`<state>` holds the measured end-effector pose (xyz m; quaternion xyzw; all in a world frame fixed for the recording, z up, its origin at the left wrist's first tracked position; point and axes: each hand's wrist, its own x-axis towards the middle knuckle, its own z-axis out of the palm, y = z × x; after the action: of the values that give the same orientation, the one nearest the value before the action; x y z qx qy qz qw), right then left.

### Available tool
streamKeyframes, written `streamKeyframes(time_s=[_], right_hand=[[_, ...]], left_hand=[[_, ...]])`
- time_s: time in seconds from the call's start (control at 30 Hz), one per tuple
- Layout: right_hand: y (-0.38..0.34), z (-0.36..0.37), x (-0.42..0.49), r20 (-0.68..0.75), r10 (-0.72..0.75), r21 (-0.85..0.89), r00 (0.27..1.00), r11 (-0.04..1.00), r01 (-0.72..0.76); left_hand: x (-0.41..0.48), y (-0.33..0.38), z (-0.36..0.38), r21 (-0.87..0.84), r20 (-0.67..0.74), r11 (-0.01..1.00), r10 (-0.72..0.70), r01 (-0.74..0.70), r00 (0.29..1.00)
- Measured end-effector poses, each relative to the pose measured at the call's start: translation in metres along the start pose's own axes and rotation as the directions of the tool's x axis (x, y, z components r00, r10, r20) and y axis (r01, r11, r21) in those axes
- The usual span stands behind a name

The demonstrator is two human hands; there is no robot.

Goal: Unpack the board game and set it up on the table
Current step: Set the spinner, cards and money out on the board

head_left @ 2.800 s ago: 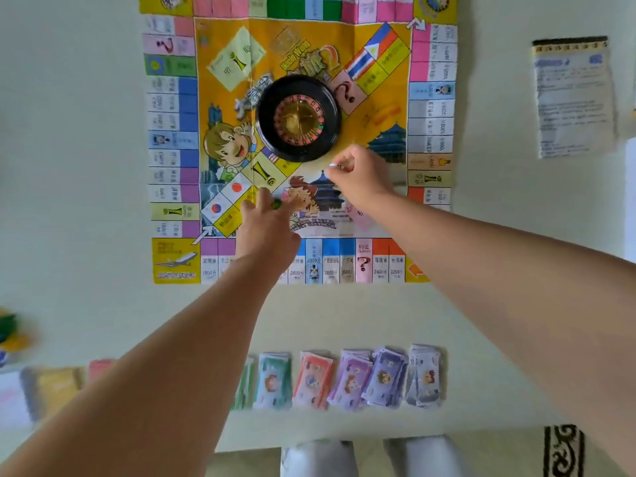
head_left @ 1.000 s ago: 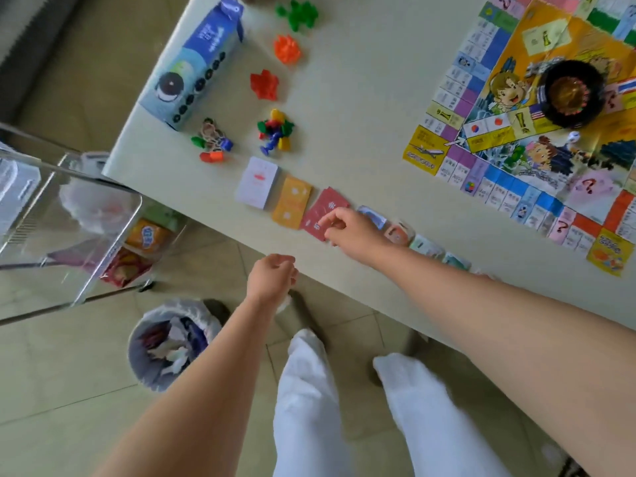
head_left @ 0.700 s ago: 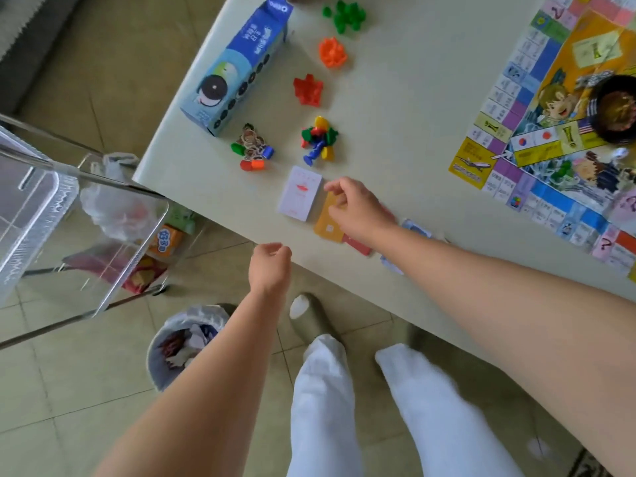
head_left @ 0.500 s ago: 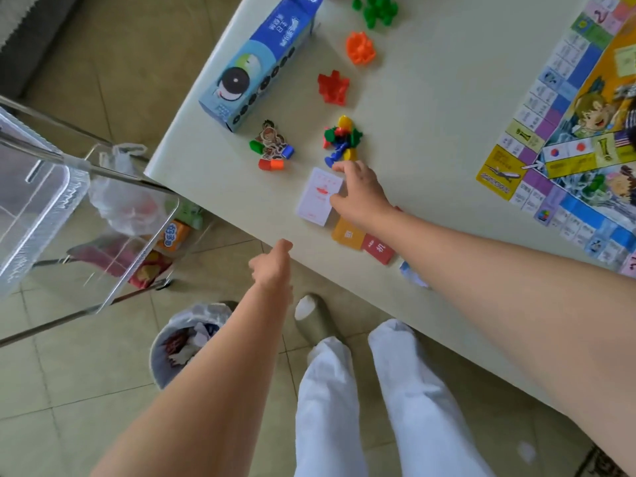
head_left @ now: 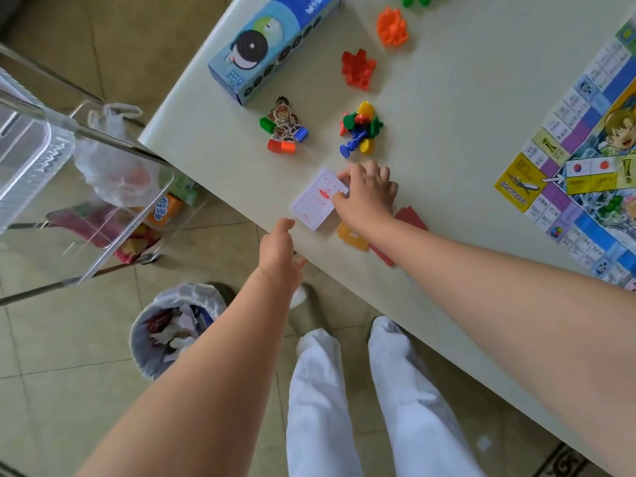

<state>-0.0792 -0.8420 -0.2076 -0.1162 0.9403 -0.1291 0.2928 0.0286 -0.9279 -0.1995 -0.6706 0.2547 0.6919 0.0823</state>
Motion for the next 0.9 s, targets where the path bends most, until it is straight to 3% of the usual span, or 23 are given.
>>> streamKeyframes(time_s=[0.27,0.47,0.53,0.63,0.73,0.83,0.9], right_hand=[[-0.015,0.019,-0.026,0.123,-0.099,-0.045,0.987,0.993,0.105],[-0.017,0.030,-0.036,0.227,-0.152,-0.008,0.962,0.988,0.157],[-0.015,0.027,-0.038,0.241,-0.207,0.114,0.948,0.976,0.185],[-0.015,0.018,-0.038,0.243,-0.271,0.386,0.931,0.908,0.163],[-0.018,0.005,-0.029,0.167,-0.278,0.430,0.946,0.884,0.184],[-0.013,-0.007,-0.013,0.029,-0.263,0.378,0.964,0.896,0.233],[-0.005,-0.009,-0.006,0.009,-0.253,0.340,0.967,0.911,0.235]], left_hand=[[-0.001,-0.003,-0.005,-0.084,-0.030,0.996,-0.005,0.003,1.000],[0.000,-0.012,-0.034,0.075,-0.143,0.994,0.092,-0.082,0.985],[-0.003,-0.015,-0.043,0.161,-0.113,0.970,0.203,-0.183,0.973],[-0.008,-0.015,-0.047,0.310,-0.005,0.837,0.476,-0.451,0.880],[-0.012,-0.005,-0.034,0.342,0.144,0.683,0.640,-0.645,0.754],[-0.006,0.005,-0.016,0.509,0.193,0.498,0.729,-0.702,0.657],[0.000,0.007,-0.009,0.581,0.199,0.446,0.734,-0.681,0.650]])
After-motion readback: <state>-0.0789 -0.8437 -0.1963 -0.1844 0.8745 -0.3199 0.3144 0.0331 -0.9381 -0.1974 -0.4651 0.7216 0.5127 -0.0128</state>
